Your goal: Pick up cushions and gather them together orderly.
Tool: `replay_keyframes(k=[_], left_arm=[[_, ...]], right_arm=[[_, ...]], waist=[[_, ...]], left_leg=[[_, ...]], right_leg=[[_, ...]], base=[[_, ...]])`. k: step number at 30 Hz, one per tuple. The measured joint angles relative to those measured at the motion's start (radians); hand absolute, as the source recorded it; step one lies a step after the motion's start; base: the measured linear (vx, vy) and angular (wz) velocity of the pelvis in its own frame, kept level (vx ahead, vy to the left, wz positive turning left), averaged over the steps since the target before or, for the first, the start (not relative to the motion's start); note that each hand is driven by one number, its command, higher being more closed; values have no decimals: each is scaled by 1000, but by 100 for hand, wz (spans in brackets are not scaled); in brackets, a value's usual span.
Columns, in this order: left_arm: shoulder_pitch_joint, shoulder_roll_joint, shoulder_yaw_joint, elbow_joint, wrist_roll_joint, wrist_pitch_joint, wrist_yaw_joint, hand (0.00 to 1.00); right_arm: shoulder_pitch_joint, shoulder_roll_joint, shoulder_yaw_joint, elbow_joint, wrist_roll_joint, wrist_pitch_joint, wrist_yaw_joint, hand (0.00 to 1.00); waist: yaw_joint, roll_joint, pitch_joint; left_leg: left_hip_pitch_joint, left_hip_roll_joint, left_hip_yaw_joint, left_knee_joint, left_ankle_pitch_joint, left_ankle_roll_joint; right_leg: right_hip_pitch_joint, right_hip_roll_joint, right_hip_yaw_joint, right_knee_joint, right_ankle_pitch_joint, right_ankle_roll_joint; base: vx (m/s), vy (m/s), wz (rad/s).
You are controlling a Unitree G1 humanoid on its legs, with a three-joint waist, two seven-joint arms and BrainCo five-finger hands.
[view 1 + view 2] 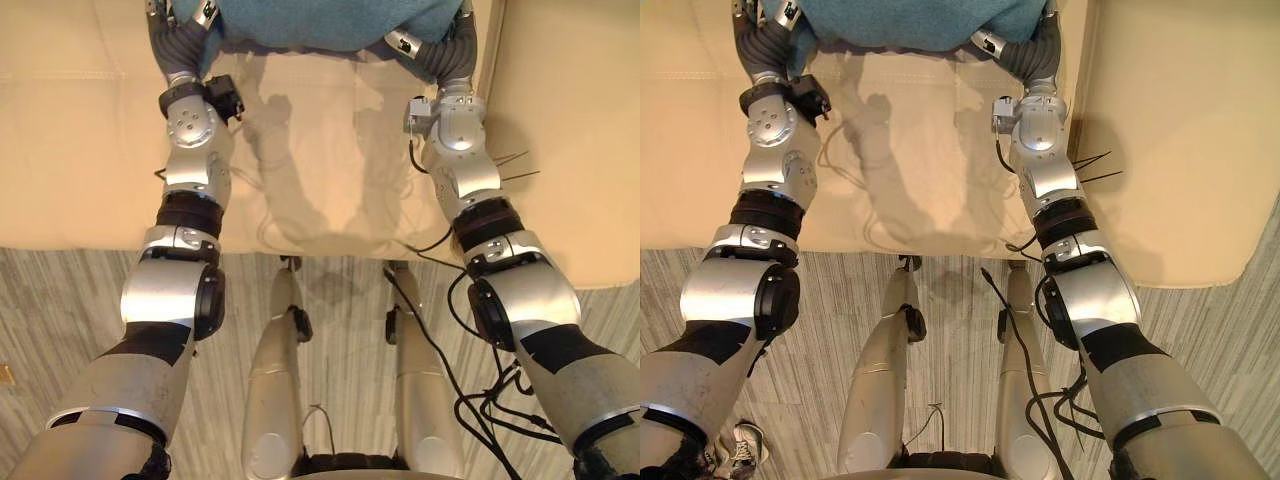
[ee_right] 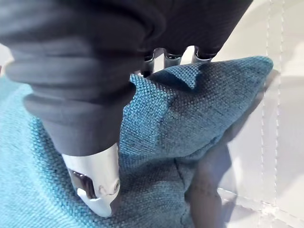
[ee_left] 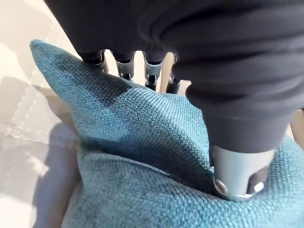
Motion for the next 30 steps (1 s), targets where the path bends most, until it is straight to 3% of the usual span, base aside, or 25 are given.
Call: replay_keyframes(k=[5,11,13,14,17,19,22,25,30], left_arm=[[140,73,17,-141,-1,-10,-48,0],[483,102,17,-349,-21,-52,-105,0],[602,83,17,-426,-26,-56,-119,0],[716,34,9,-498,-35,-61,-129,0],[966,-79,-35,-540,-29,-74,-166,0],[1102,-130,-67,-537,-14,-70,-198,0],[1259,-183,-103,-457,42,-65,-264,0],[1307,-191,-105,-296,124,-43,-306,0],[1372,-190,-88,-172,227,-15,-352,0]], right_arm=[[144,-103,-2,-212,0,-16,40,0],[477,-192,-96,-485,-20,-81,80,0],[617,-192,-131,-544,-49,-81,91,0],[759,-185,-155,-593,-72,-81,99,0],[1034,-117,-164,-628,-116,-81,135,0],[1172,-65,-164,-614,-153,-82,169,0],[1321,5,-159,-424,-224,-84,230,0],[1381,15,-159,-201,-282,-68,288,0],[1436,17,-177,-55,-315,-51,347,0]], waist=[[1,1,-2],[7,-1,-11],[15,-1,-11],[26,-2,-13],[27,-4,-115],[29,-8,-154],[25,-17,-254],[18,-23,-311],[-17,-49,-380]], left_leg=[[57,5,10,0,9,-5],[161,12,0,0,-11,-25],[198,11,-6,1,-18,-23],[244,7,-9,1,-29,-23],[266,-3,-30,58,-84,-21],[321,-6,-31,81,-116,-21],[399,-6,-32,106,-156,-27],[491,-7,-31,111,-191,-30],[600,-9,-6,98,-227,-37]], right_leg=[[46,3,-1,10,-8,-8],[115,11,-16,104,-84,-17],[143,9,-25,135,-109,-17],[178,6,-29,161,-138,-16],[213,-5,-46,217,-200,-15],[275,-12,-50,224,-225,-14],[368,-14,-53,213,-256,-14],[472,-14,-48,173,-261,-11],[574,-15,-25,121,-263,-7]], base=[[-46,-9,-3],[-49,-30,7],[-3,-44,14],[18,-64,19],[51,-67,25],[122,-64,11],[116,-34,1],[120,-11,-9],[59,14,-15]])
